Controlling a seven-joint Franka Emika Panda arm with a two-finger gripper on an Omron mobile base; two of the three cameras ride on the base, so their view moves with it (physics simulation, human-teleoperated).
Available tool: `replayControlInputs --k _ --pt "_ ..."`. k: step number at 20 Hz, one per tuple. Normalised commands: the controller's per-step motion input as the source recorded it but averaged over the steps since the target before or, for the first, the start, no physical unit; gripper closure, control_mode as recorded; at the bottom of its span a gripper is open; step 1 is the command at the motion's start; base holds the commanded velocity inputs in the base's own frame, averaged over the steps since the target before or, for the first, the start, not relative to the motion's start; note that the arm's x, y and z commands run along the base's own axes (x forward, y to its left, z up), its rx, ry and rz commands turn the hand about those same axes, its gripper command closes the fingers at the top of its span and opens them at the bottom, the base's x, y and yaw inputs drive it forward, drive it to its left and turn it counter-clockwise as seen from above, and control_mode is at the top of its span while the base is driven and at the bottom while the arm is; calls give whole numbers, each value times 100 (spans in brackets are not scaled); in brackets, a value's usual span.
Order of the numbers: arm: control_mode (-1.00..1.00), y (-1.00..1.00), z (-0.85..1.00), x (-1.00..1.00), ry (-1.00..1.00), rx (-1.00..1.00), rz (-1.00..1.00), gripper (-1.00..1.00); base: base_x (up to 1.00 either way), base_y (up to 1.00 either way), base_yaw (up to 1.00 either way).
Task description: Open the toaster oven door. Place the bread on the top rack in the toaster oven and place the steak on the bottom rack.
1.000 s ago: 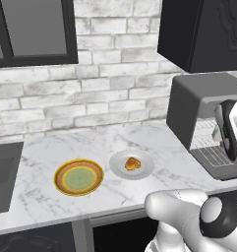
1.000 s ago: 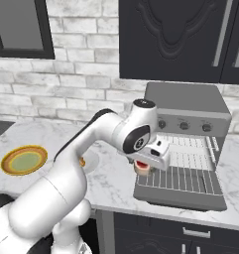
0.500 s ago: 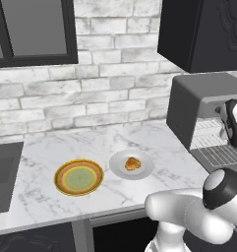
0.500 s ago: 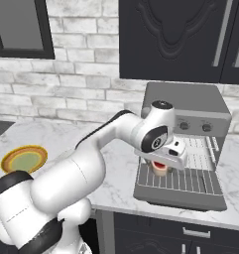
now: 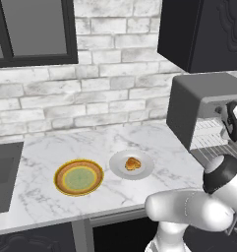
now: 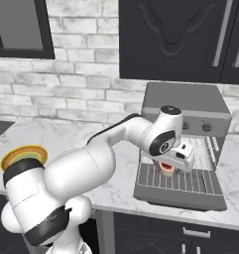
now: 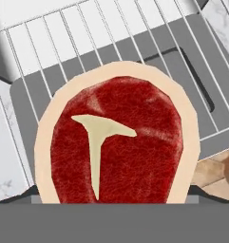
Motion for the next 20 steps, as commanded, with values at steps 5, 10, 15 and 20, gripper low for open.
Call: replayControlInputs --k 5,10,15,20 --pt "-100 -9 -24 23 -11 0 0 100 0 0 0" --pt "-100 -9 -29 14 -4 -2 0 100 0 0 0" --pt "-100 -9 -19 13 -7 -1 0 100 0 0 0" --pt "-100 -8 -20 2 -10 -3 0 100 0 0 0"
